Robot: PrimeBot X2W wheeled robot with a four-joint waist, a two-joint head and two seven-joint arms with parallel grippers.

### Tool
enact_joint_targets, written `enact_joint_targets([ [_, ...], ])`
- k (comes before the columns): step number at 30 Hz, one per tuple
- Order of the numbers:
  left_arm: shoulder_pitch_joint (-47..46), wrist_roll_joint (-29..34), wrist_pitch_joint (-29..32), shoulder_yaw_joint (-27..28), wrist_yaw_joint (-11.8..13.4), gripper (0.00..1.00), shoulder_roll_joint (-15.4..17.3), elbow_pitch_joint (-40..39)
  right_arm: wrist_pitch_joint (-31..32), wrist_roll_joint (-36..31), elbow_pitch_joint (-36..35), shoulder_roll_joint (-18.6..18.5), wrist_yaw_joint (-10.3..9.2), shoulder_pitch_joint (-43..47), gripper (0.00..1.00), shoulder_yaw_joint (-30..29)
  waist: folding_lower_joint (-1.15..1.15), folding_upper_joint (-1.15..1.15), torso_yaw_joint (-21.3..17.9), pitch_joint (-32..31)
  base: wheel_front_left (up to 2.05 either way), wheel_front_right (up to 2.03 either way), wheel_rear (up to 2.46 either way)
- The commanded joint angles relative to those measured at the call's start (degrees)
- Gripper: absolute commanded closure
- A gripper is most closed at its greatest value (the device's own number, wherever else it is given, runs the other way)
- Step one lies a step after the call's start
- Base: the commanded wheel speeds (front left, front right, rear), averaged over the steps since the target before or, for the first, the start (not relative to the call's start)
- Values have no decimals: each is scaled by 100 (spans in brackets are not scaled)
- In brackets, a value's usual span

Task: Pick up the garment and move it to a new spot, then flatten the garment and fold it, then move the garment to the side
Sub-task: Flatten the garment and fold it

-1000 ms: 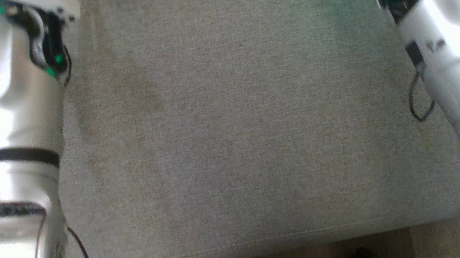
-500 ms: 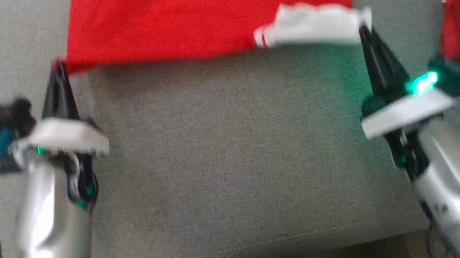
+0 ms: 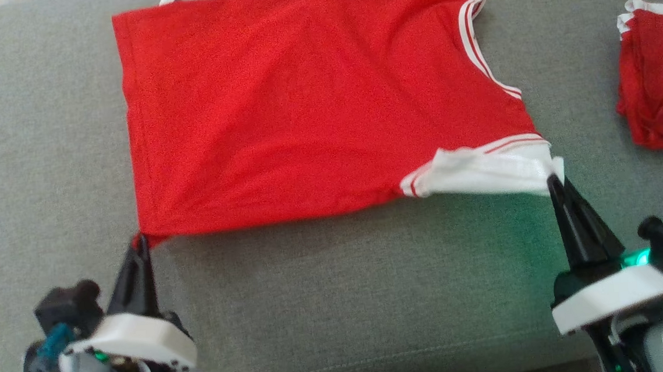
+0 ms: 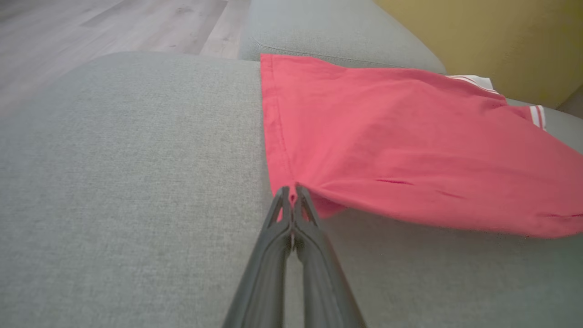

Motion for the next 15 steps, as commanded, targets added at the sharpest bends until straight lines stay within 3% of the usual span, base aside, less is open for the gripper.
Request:
enact_joint_targets([
  [1,-61,65,54,145,59,100,79,-316,67,-45,-299,-21,21,-1,100,50,0,-1,13,-27,0,0,0],
  [7,193,27,611,61,72,100,202,-806,475,-53,-680,58,21,264,100,-52,0,-1,30,-87,0,0,0],
  [15,-550,-188,1153,54,-268,100,522,-347,454,178,-47,-256,21,-631,100,-12,0,-1,-3,182,0,0,0],
])
